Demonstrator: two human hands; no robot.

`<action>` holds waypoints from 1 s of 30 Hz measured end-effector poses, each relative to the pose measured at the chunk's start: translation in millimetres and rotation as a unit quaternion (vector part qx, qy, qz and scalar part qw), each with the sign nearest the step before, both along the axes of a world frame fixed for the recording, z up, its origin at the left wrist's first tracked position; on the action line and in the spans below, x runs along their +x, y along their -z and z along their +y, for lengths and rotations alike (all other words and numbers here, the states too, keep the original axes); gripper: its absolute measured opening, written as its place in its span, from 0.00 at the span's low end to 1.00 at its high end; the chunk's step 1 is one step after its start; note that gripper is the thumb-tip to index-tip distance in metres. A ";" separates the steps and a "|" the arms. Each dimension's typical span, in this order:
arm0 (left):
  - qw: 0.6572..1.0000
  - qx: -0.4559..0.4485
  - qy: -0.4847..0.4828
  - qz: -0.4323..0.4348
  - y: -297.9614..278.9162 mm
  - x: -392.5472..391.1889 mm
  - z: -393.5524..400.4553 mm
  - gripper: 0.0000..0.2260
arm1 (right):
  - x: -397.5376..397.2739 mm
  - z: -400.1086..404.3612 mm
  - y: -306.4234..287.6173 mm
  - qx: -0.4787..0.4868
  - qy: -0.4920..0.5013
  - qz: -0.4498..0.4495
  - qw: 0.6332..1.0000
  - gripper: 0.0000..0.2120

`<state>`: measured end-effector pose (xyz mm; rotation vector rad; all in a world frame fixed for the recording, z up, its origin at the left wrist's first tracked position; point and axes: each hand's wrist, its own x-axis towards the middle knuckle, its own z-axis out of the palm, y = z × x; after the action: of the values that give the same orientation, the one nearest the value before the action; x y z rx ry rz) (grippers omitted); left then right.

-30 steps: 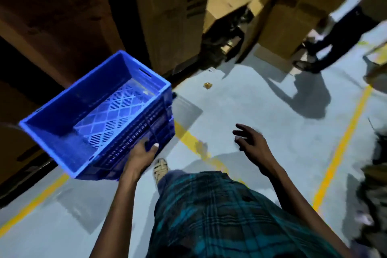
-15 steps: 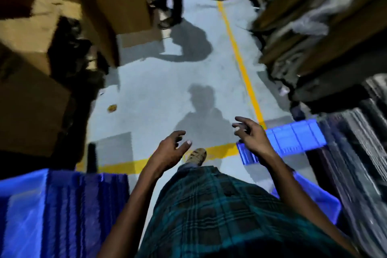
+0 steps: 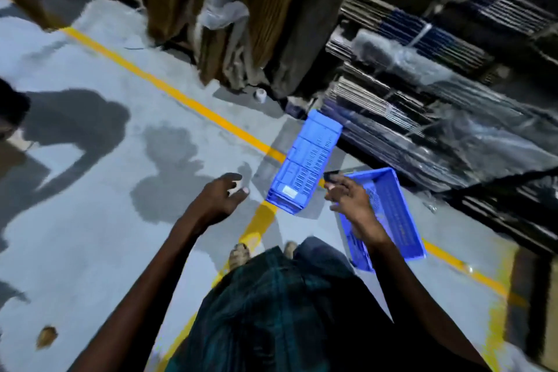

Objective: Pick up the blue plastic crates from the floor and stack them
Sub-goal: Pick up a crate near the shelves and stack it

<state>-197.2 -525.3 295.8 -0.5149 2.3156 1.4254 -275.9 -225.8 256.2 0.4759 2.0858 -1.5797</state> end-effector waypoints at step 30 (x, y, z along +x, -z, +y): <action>0.994 0.007 -0.038 -0.102 396.7 -185.8 107.3 0.16 | -178.9 6.9 468.8 -0.012 0.165 -0.390 0.906 0.15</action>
<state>-383.0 -418.0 -100.8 -0.7183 2.1436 1.3526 -454.7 -218.8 -212.6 1.2671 1.4065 -1.2609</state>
